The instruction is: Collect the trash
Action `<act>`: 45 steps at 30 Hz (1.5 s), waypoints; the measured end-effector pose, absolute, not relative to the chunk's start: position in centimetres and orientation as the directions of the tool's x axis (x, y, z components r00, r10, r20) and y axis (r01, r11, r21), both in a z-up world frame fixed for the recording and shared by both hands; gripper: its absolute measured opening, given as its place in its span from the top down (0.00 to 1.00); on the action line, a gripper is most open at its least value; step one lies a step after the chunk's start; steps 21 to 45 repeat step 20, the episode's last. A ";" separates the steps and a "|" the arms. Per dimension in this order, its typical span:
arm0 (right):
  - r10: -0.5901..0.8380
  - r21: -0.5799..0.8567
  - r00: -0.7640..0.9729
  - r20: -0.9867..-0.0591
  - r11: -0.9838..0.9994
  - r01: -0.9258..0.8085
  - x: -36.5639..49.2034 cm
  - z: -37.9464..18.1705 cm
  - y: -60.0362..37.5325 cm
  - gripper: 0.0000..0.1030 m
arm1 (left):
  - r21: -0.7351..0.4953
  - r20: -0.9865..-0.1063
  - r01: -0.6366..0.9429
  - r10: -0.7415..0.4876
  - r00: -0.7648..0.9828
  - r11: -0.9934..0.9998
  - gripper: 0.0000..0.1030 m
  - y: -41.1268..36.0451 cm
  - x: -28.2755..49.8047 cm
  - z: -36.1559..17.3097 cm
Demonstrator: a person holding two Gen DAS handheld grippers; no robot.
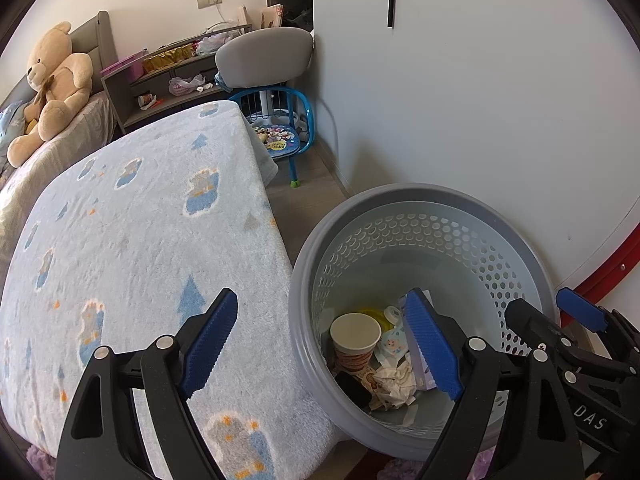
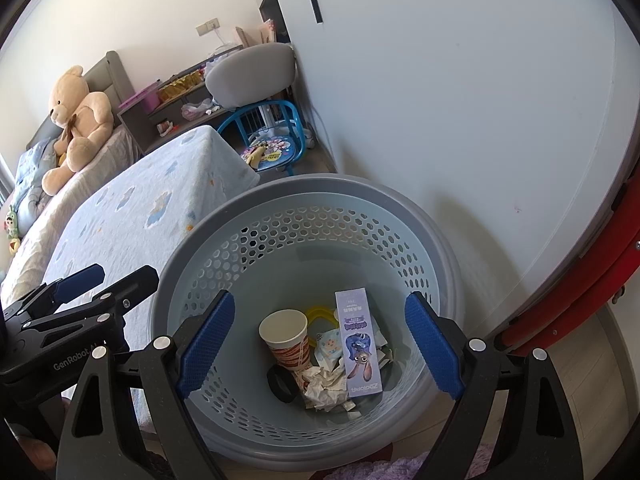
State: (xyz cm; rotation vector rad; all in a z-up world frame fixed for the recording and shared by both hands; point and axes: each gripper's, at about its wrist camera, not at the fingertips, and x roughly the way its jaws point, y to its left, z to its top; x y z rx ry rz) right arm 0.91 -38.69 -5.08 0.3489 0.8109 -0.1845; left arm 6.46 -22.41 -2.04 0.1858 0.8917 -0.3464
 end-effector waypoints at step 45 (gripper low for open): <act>-0.029 0.231 0.679 -0.733 0.929 0.289 0.9 -4.9 -38.6 0.17 | 0.022 -0.788 0.366 -0.210 0.579 0.930 0.20 -22.4 6.5 -1.9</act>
